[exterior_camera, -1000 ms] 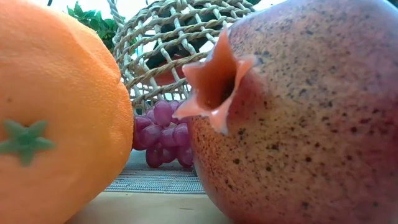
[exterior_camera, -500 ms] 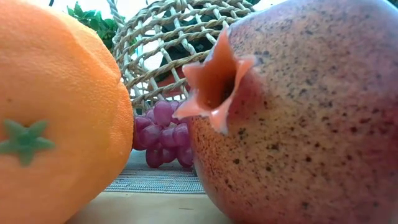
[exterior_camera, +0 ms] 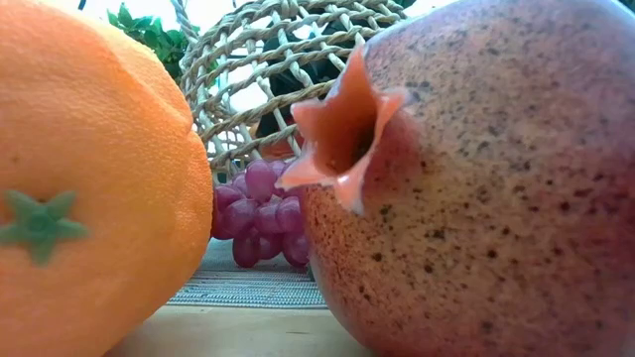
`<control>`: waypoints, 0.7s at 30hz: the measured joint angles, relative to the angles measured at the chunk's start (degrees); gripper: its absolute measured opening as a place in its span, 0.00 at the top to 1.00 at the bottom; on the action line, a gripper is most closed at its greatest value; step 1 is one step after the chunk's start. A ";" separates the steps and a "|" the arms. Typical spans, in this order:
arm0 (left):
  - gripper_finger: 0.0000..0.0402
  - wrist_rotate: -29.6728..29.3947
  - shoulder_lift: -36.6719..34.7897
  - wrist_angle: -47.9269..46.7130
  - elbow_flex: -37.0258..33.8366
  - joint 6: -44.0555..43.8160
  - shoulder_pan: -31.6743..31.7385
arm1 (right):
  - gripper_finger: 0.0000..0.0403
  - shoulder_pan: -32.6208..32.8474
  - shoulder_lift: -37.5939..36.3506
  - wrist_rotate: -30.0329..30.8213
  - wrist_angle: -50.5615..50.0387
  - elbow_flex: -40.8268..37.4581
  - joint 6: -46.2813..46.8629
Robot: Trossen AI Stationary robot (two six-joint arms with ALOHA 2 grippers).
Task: Build produce basket
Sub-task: Put the mango into the basket, then put the pear into the basket
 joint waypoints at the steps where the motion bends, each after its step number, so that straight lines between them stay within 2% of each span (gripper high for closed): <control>1: 0.02 0.00 0.00 0.00 0.00 -0.02 0.02 | 0.22 0.00 0.00 0.00 -0.06 0.00 -0.02; 16: 0.02 0.00 0.00 0.00 0.00 -0.02 0.00 | 0.03 0.00 0.00 0.09 -0.46 0.00 -0.44; 21: 0.02 0.00 0.00 -0.01 0.00 -0.02 0.00 | 0.01 -0.01 0.00 0.07 -0.46 0.00 -0.44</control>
